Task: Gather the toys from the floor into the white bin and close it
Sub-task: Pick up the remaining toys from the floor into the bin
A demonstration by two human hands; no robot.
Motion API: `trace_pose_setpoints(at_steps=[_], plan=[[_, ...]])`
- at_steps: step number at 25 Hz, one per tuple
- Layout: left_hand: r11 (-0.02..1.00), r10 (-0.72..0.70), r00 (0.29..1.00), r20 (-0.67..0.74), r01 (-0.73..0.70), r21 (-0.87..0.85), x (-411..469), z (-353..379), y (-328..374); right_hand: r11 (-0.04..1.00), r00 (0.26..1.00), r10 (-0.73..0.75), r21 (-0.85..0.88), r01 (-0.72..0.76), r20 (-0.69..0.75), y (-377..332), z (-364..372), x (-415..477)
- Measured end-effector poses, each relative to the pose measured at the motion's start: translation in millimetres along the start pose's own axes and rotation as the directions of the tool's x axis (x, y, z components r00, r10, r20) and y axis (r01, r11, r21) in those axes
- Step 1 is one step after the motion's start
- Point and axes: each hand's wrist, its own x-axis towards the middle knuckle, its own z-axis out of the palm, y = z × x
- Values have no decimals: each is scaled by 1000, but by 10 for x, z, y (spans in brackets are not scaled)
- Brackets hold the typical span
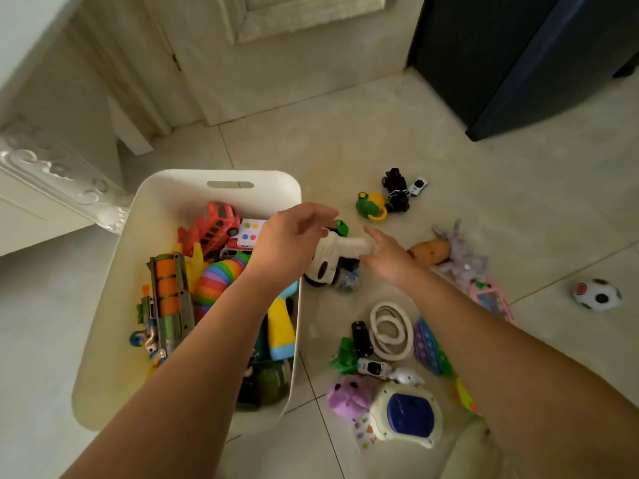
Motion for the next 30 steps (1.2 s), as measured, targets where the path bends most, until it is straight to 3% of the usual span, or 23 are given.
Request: trace_pose_setpoints(at_steps=[3,5,8,10,12,14,16,18,20,23,26,28,30], plan=[[987,-66,998,-1,65,-149,152,-51,-60,991,999,-15,-135,21,46,62,203,233],[975,-89,996,21,92,-200,184,-79,-73,992,999,-18,-128,13,-41,127,305,234],[958,-123,991,45,130,-254,175,-119,-68,999,990,-37,-31,33,-138,176,290,117],[952,-138,990,32,141,-273,145,-129,-47,990,991,17,143,3,-134,211,129,3],[956,-129,992,8,127,-266,81,-108,-11,879,991,100,474,-48,-87,206,-140,-180],[961,-130,991,-23,121,-248,-27,-84,50,642,998,64,766,-34,-9,136,-472,-432],[954,-149,989,-17,139,-266,-148,-84,130,478,999,-54,878,16,11,9,-759,-659],[908,-159,982,106,187,-376,-244,-114,205,428,983,-184,902,63,19,-196,-915,-839],[840,-122,969,213,216,-499,-313,-174,247,457,962,-273,883,103,29,-435,-918,-915],[779,-155,984,88,176,-602,-332,-331,169,557,951,-307,814,163,20,-755,-755,-835],[715,-225,974,-31,144,-684,-267,-547,-119,703,988,-119,694,153,-98,-734,-503,-497],[655,-272,961,-56,142,-742,-202,-678,-323,880,986,41,472,41,-163,-482,-249,-201],[621,-295,953,-64,141,-771,-150,-778,-467,978,993,75,203,-55,-90,-163,78,57]])
